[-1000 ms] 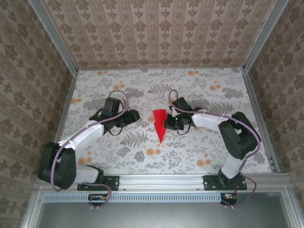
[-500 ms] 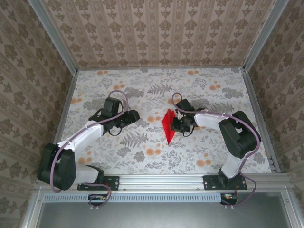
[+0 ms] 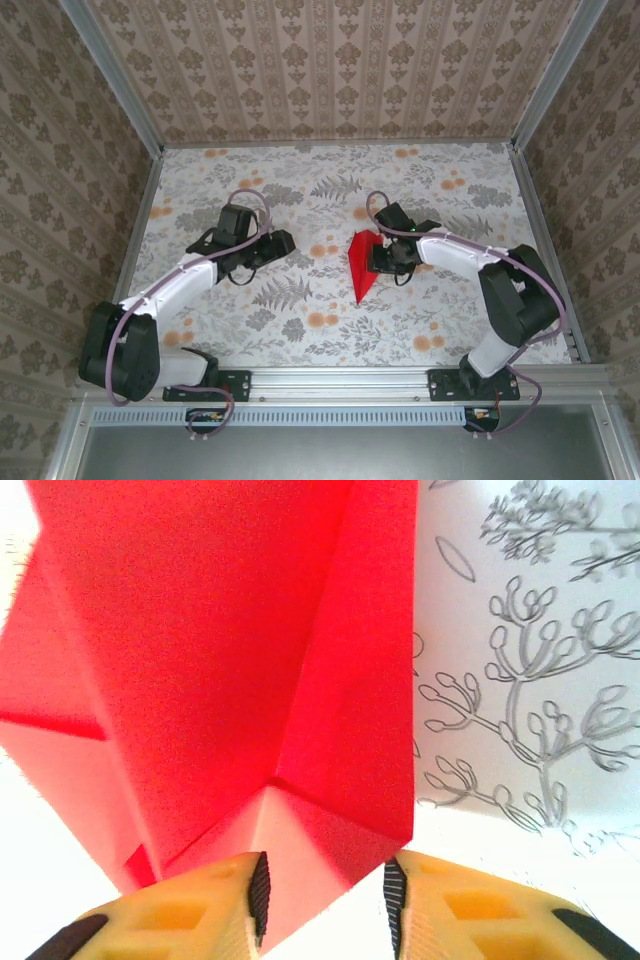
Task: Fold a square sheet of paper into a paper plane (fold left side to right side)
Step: Turn over the paper plane at the center of the table, then pick up the paper plane at the center of the table.
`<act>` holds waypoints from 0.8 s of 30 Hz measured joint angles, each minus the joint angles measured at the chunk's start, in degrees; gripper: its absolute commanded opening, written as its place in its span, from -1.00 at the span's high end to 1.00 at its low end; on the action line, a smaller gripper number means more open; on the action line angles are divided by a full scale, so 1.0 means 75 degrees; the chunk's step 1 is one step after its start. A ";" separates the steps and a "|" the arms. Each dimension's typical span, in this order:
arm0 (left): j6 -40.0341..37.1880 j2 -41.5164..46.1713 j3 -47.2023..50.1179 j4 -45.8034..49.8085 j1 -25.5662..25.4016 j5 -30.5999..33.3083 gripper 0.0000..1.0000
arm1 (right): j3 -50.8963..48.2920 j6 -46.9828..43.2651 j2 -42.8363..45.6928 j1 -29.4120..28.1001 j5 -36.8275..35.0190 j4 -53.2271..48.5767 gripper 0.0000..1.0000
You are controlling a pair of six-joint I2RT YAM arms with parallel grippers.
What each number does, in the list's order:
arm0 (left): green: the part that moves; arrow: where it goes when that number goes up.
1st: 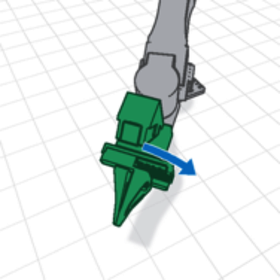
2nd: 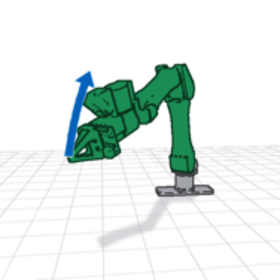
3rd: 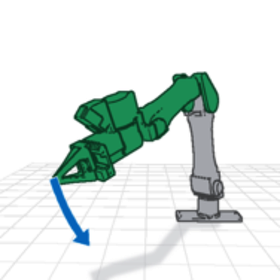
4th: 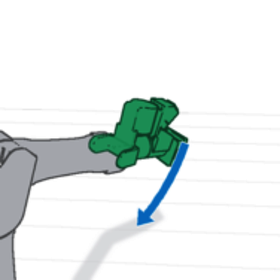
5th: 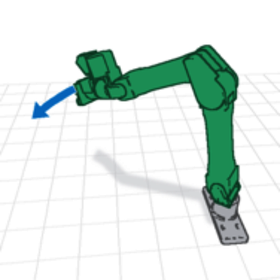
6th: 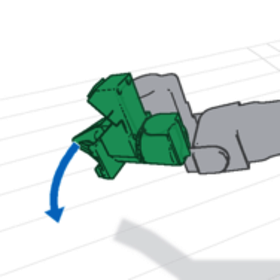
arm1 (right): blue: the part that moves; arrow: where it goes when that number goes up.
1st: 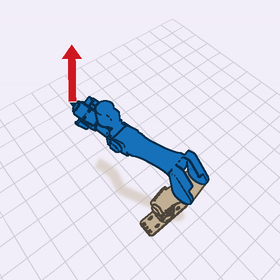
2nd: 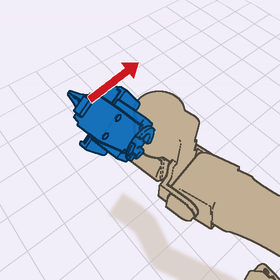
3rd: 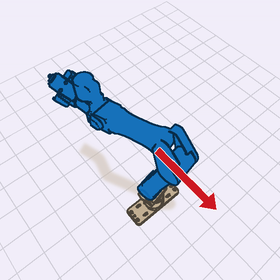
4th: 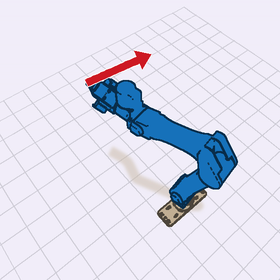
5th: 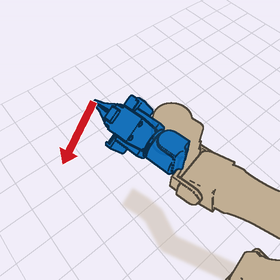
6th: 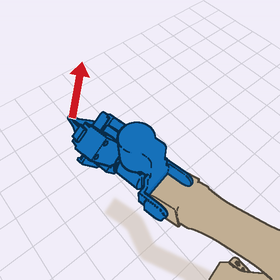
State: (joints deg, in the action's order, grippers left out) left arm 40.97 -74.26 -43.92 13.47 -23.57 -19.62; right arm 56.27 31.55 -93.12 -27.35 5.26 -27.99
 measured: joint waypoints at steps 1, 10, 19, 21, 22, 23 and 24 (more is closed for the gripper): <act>-0.0041 0.0023 -0.0032 0.0023 0.0015 0.0009 -0.51 | 0.0082 -0.0015 0.0114 0.0000 -0.0047 -0.0137 0.14; -0.0711 0.1072 -0.0201 0.0160 0.0289 0.0315 -0.92 | 0.0871 0.0073 0.0854 -0.0315 -0.0289 -0.1192 -0.15; -0.1597 0.2122 -0.0201 0.0096 0.0414 0.0373 -1.00 | 0.0889 0.0638 0.0641 -0.0991 -0.0309 -0.1291 -0.28; -0.1769 0.2346 -0.0201 0.0096 0.0414 0.0399 -1.00 | 0.0889 0.0708 0.0402 -0.1055 -0.0306 -0.1262 -0.28; -0.1836 0.2419 -0.0198 0.0102 0.0414 0.0402 -1.00 | 0.0889 0.0749 0.0277 -0.1084 -0.0309 -0.1265 -0.28; -0.1897 0.2489 -0.0198 0.0114 0.0414 0.0408 -1.00 | 0.0889 0.0781 0.0157 -0.1110 -0.0306 -0.1265 -0.27; -0.1947 0.2530 -0.0201 0.0131 0.0417 0.0405 -1.00 | 0.0889 0.0810 0.0032 -0.1142 -0.0306 -0.1262 -0.26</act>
State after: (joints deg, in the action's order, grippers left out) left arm 26.37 -55.29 -45.43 14.46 -20.45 -16.58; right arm 62.94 37.63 -92.88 -35.92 2.96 -37.45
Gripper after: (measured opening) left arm 0.999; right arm 0.637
